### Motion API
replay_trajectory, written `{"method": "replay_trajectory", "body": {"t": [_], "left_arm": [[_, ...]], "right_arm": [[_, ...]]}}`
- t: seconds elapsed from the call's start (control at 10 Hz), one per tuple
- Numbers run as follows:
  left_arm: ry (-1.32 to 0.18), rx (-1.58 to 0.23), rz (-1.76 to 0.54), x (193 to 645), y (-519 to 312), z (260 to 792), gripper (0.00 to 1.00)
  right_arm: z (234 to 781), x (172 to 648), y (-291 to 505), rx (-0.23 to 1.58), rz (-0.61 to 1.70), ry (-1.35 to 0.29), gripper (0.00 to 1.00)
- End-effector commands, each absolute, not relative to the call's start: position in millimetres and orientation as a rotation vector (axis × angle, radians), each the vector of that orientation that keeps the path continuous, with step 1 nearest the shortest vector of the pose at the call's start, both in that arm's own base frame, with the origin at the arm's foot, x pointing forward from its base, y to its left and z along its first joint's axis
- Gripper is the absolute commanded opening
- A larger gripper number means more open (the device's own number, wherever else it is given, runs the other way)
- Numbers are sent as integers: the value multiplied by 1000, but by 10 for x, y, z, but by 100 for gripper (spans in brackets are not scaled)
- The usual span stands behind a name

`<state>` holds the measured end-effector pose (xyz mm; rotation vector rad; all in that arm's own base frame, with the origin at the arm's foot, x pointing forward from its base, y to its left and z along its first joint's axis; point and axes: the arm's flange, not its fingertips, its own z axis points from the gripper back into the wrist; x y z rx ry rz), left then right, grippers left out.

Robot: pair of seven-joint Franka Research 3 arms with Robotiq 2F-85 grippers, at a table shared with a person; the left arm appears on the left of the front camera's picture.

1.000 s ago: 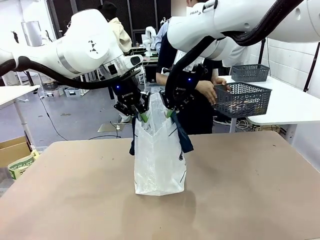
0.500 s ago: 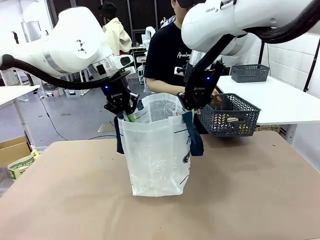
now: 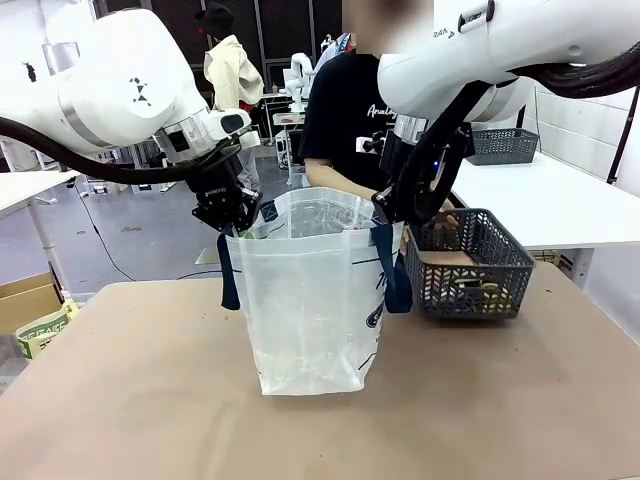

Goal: Transfer purchased items from the store into the shopping bag.
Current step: Open the Reusable shopping bag in the center of the table, then move the Reusable shopping bag to the right side of the table.

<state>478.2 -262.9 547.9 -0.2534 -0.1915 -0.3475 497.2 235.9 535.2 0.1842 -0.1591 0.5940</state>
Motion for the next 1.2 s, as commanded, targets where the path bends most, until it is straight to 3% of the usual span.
{"method": "replay_trajectory", "body": {"t": [0.0,0.4,0.5,1.1], "left_arm": [[-182,-256,-404,4716,-2524,5375,0],[-170,-270,-582,4681,-2509,5217,0],[-171,-248,-453,4742,-2589,5306,0],[-171,-248,-453,4742,-2589,5306,0]], "right_arm": [[5317,4924,2273,211,653,-167,0],[5326,4890,2292,181,677,-151,0],[5345,4959,2338,182,654,-152,0],[5345,4959,2338,182,654,-152,0]]}}
